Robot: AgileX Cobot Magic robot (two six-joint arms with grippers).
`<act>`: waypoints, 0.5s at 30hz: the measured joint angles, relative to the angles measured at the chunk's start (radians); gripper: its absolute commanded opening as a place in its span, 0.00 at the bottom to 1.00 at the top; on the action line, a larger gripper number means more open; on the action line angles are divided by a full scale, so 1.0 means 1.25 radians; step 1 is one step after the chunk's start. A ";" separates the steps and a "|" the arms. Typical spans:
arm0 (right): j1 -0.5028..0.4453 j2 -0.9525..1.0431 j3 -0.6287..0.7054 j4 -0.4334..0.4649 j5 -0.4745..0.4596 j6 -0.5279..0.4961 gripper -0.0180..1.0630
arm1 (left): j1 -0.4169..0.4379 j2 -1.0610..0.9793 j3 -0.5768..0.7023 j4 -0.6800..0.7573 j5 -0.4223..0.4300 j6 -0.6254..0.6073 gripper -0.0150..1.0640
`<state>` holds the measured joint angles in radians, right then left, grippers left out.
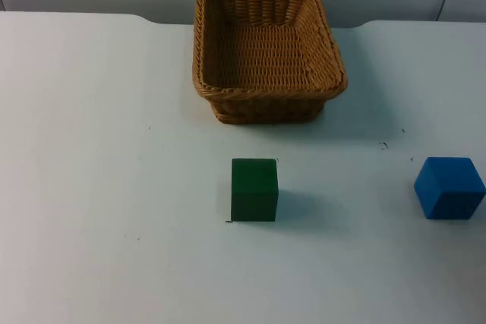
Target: Pick up the basket with the left hand and place the blue cube into the basket with the right hand.
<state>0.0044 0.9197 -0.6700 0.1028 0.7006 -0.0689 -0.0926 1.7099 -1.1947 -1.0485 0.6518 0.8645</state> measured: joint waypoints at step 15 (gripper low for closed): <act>0.000 0.002 0.000 0.042 -0.012 -0.056 0.98 | -0.048 0.310 -0.257 -0.006 0.003 -0.023 0.99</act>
<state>0.0044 0.9216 -0.6700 0.1549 0.6849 -0.1392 -0.1531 2.0970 -1.5157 -1.0554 0.6554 0.8356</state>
